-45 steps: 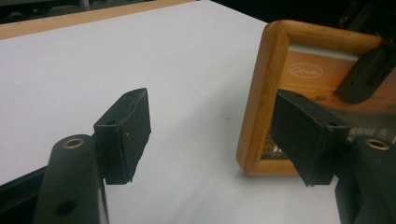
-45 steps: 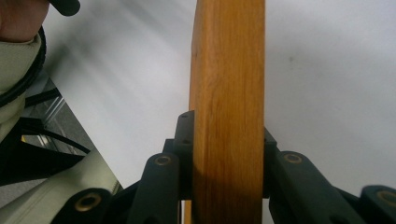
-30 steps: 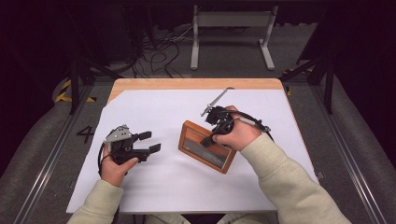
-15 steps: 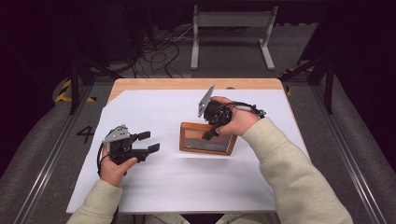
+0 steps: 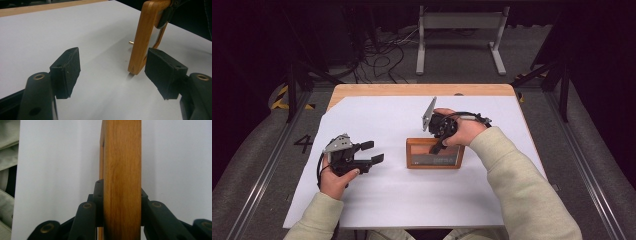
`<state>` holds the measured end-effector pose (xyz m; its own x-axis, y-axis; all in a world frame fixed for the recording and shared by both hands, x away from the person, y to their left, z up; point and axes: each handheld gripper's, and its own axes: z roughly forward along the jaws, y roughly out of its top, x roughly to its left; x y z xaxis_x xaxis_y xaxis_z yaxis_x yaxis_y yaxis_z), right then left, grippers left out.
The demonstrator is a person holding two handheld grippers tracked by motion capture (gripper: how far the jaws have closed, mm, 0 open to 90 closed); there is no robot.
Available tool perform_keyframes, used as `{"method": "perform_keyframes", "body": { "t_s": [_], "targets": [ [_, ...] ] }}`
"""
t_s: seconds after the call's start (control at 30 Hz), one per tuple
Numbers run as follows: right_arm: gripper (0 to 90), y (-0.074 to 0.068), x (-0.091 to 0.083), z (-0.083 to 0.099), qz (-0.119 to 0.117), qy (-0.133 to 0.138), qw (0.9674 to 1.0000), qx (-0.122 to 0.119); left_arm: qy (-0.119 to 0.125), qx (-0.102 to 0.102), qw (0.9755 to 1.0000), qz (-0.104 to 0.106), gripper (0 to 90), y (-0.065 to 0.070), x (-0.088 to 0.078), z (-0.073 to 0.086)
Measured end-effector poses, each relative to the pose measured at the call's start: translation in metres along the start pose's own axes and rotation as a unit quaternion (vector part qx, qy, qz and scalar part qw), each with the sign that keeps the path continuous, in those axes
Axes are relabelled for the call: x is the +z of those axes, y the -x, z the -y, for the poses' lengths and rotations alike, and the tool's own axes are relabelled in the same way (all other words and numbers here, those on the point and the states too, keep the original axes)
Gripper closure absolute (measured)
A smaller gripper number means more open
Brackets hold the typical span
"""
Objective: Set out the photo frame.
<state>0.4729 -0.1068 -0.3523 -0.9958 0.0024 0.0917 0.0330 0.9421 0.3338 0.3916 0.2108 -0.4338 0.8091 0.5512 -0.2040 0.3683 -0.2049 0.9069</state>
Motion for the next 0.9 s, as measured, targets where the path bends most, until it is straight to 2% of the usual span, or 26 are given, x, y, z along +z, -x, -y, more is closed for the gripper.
{"method": "perform_keyframes", "body": {
  "t_s": [0.27, 0.47, 0.67, 0.7, 0.77, 0.8, 0.83, 0.9],
  "targets": [
    [72.0, 0.003, 0.004, 0.001, 0.001, 0.0, 1.0, -0.004, 0.0, -0.001, 1.0, 0.0, 29.0, 0.0, 0.0, 0.0],
    [70.6, 0.007, 0.004, 0.004, 0.002, 0.014, 0.9997, 0.019, -0.001, 0.004, 1.0, 0.0, 28.9, 0.001, 0.001, -0.001],
    [61.4, 0.012, 0.003, 0.008, 0.031, 0.028, 0.9977, 0.053, 0.0, 0.005, 1.0, 0.001, 28.9, 0.0, 0.002, -0.001],
    [57.9, 0.013, 0.003, 0.01, 0.034, 0.031, 0.9973, 0.057, -0.001, 0.005, 1.0, 0.001, 28.9, 0.0, 0.002, -0.001],
    [55.8, 0.014, 0.003, 0.012, 0.039, 0.042, 0.9955, 0.075, -0.002, -0.001, 1.0, 0.003, 28.8, 0.001, 0.003, -0.001],
    [55.8, 0.014, 0.003, 0.012, 0.039, 0.042, 0.9955, 0.075, -0.002, -0.001, 1.0, 0.003, 28.8, 0.001, 0.003, -0.001],
    [52.7, 0.014, 0.003, 0.012, 0.042, 0.047, 0.9952, 0.074, -0.001, 0.003, 1.0, 0.002, 28.8, 0.001, 0.003, -0.001],
    [46.1, 0.015, -0.001, 0.014, 0.056, 0.072, 0.9925, 0.082, -0.003, 0.001, 1.0, 0.002, 28.4, 0.001, 0.004, -0.001]
  ]
}}
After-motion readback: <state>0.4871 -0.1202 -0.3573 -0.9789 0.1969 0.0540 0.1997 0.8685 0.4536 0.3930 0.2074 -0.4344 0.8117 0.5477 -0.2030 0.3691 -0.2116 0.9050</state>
